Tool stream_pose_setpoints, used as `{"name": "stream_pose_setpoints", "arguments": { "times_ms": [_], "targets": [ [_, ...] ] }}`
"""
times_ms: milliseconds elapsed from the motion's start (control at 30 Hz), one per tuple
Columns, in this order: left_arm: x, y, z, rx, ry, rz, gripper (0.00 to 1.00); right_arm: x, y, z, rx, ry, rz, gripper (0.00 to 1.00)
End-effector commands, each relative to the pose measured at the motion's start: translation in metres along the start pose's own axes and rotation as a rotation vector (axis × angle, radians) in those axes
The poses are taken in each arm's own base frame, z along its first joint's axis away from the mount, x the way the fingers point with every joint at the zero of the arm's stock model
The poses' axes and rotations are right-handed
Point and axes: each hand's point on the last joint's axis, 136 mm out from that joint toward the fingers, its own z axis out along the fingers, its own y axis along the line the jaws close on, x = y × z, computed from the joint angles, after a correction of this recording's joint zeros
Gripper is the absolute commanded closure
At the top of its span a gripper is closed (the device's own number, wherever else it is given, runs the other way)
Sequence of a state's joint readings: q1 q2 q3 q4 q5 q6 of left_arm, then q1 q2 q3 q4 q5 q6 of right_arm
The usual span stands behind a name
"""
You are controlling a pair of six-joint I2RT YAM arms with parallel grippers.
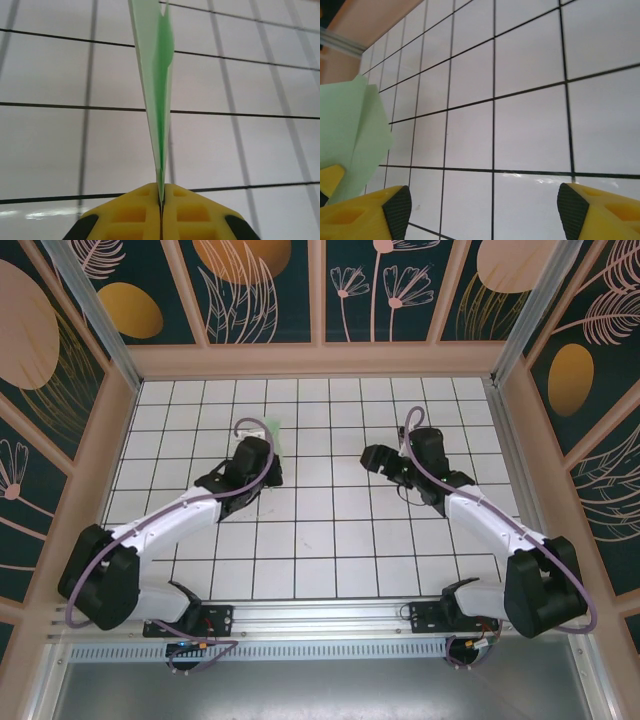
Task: Fold a paper plane with a square sheet of paper (pick it up from the middle)
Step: Turn over the paper at the center of the table.
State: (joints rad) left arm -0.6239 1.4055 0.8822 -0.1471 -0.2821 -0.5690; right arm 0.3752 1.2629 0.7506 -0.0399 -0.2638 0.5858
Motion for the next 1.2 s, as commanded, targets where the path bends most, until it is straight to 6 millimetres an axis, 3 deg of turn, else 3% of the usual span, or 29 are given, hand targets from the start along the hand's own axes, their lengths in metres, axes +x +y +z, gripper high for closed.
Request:
{"name": "stream_pose_setpoints", "arguments": {
  "times_ms": [0, 200, 467, 633, 833, 1000, 1167],
  "targets": [
    [0.016, 0.044, 0.004, -0.339, 0.054, 0.204, 0.92, -0.008, -0.012, -0.008, 0.046, -0.064, 0.026, 0.18],
    [0.025, 0.036, 0.03, -0.456, 0.084, 0.307, 0.91, -0.01, -0.026, -0.013, 0.089, -0.09, 0.072, 0.19],
    [0.06, 0.007, 0.069, -0.434, 0.17, 0.382, 0.84, -0.009, -0.037, -0.015, 0.114, -0.092, 0.108, 0.19],
    [0.072, -0.014, 0.077, -0.307, 0.208, 0.335, 0.61, -0.007, -0.043, -0.016, 0.133, -0.093, 0.124, 0.19],
    [0.055, -0.039, 0.059, -0.147, 0.154, 0.256, 0.29, -0.003, -0.043, -0.01, 0.138, -0.071, 0.108, 0.21],
    [0.029, -0.036, 0.035, -0.066, 0.08, 0.152, 0.1, 0.009, -0.016, 0.01, 0.118, -0.027, 0.045, 0.29],
    [0.019, 0.002, 0.026, -0.018, 0.066, -0.019, 0.02, 0.042, 0.034, 0.055, 0.082, 0.082, -0.024, 0.45]
  ]
}}
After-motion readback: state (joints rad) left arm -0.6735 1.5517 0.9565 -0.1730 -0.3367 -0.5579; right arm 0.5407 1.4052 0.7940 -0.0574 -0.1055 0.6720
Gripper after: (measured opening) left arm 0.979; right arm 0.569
